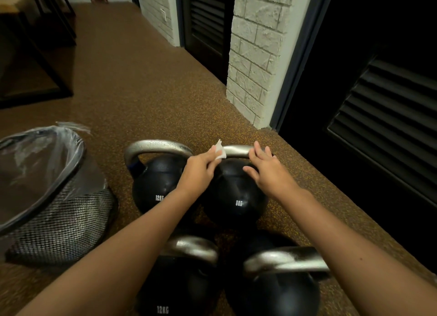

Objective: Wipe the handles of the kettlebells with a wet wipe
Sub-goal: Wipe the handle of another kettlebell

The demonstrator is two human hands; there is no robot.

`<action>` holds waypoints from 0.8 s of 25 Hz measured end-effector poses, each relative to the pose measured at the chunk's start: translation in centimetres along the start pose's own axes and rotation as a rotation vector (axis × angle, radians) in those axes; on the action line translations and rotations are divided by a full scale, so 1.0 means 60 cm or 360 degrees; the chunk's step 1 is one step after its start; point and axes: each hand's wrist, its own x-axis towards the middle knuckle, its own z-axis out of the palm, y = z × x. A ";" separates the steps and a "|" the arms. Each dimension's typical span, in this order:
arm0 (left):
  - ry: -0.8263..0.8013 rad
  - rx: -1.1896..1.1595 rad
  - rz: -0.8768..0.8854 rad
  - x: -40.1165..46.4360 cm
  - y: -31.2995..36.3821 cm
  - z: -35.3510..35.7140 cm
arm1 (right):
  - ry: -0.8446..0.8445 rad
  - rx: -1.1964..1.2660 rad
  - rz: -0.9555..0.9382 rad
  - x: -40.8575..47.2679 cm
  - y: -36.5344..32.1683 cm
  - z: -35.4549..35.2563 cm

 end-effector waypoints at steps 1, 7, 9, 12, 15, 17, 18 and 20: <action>-0.0005 -0.0024 -0.0013 0.007 0.005 -0.002 | 0.0004 -0.0002 0.0002 0.000 0.000 0.000; -0.0083 0.0082 0.0040 0.018 -0.001 -0.004 | -0.0002 -0.0033 -0.0007 -0.003 -0.001 -0.004; -0.0008 -0.0012 -0.0178 0.023 -0.007 -0.007 | -0.0007 -0.0027 0.0003 -0.002 -0.003 -0.005; -0.0085 0.0001 -0.0170 0.032 0.005 -0.006 | -0.0019 -0.0036 0.0015 -0.001 -0.005 -0.007; -0.0169 0.0069 -0.0030 0.029 0.005 -0.003 | -0.0011 -0.0043 0.0009 -0.003 -0.004 -0.006; -0.0107 0.0036 -0.0122 0.022 0.005 -0.007 | -0.0014 -0.0036 0.0012 -0.004 -0.004 -0.006; -0.0061 -0.0003 -0.0182 0.020 0.007 -0.009 | -0.0018 -0.0034 0.0013 -0.004 -0.004 -0.006; -0.0015 -0.0024 -0.0236 0.023 0.017 -0.013 | -0.0022 -0.0021 0.0019 -0.002 -0.005 -0.007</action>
